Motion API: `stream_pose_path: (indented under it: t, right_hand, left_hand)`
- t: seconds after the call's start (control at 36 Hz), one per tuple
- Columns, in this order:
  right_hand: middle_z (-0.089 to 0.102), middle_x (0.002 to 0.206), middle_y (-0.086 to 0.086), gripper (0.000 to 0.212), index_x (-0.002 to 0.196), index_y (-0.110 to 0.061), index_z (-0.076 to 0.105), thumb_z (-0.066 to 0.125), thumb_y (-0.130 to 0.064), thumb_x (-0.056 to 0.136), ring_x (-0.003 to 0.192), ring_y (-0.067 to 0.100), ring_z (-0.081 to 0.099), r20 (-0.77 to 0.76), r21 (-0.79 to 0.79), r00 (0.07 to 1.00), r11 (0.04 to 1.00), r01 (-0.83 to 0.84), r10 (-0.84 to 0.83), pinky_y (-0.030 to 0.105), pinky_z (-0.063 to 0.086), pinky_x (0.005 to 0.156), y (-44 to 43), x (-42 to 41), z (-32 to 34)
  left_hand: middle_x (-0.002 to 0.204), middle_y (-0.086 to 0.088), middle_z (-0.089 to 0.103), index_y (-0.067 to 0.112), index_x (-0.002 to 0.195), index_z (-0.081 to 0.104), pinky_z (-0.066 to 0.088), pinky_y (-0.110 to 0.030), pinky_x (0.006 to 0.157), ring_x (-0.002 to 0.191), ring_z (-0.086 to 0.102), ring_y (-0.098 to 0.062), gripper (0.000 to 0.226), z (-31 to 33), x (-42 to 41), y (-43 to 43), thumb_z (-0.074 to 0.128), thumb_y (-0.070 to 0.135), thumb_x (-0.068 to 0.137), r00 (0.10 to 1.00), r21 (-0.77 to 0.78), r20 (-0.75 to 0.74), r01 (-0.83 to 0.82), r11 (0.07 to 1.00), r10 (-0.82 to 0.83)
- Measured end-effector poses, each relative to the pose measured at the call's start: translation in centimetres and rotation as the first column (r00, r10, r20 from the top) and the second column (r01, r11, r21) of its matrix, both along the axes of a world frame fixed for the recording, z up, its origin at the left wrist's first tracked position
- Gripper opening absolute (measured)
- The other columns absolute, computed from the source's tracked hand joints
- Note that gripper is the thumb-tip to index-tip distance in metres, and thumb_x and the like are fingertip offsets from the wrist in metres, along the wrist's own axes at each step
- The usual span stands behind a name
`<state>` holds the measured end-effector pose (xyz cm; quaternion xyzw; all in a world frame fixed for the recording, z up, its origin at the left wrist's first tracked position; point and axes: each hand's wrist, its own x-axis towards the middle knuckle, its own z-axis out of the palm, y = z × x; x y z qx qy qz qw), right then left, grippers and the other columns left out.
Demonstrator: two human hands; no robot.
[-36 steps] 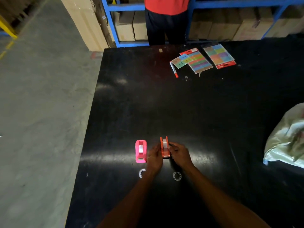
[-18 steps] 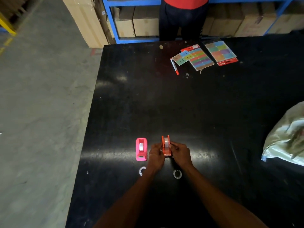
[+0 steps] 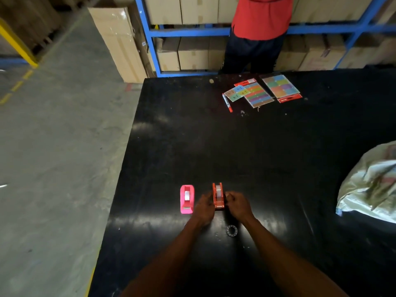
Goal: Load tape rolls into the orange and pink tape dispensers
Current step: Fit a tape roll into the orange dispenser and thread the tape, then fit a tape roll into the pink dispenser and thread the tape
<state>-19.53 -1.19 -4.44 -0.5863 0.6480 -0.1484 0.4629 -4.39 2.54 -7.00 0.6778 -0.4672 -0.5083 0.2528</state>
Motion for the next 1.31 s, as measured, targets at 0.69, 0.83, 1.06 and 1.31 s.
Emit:
stream_pose_path:
  t: [0.69,0.83,1.06,1.31]
  right_hand:
    - [0.068,0.081,0.009,0.027,0.071,-0.014,0.061,0.051,-0.016,0.096,0.084,0.034,0.067,-0.220,-0.141,0.971,0.981,-0.130,0.097,0.038,0.050,0.073,1.6,3.0,6.8]
    - [0.066,0.073,0.000,0.023,0.074,-0.020,0.064,0.056,-0.016,0.095,0.077,0.028,0.069,-0.225,-0.169,0.956,0.959,-0.227,0.186,0.033,0.052,0.070,1.8,5.4,6.9]
    - [0.075,0.091,0.005,0.016,0.087,-0.015,0.072,0.056,-0.018,0.089,0.086,0.024,0.069,-0.297,-0.151,0.864,0.873,-0.463,0.407,0.037,0.054,0.078,1.1,8.9,6.1]
    - [0.059,0.128,0.012,0.042,0.134,-0.016,0.055,0.061,-0.029,0.094,0.118,0.030,0.058,-0.388,-0.019,0.746,0.804,-0.594,0.541,0.037,0.045,0.100,-0.1,11.9,4.9]
  left_hand:
    - [0.142,-0.011,0.055,0.008,0.141,0.047,0.050,-0.027,0.092,0.125,0.059,-0.026,0.056,11.1,12.2,3.8,0.061,-0.005,0.089,0.977,-0.087,0.203,0.088,0.992,-0.069]
    - [0.148,-0.009,0.049,0.014,0.145,0.042,0.051,-0.030,0.096,0.129,0.053,-0.027,0.072,9.9,14.3,4.2,0.073,-0.001,0.082,0.970,-0.057,0.229,0.101,0.993,-0.086]
    - [0.147,-0.011,0.042,0.017,0.148,0.037,0.048,-0.026,0.092,0.122,0.056,-0.028,0.088,7.2,15.3,4.1,0.081,0.003,0.073,0.950,0.002,0.266,0.169,0.986,-0.163]
    - [0.149,-0.010,0.028,0.020,0.153,0.022,0.047,-0.031,0.103,0.132,0.046,-0.029,0.117,4.0,14.6,1.9,0.093,0.019,0.060,0.929,-0.046,0.263,0.282,0.958,-0.260]
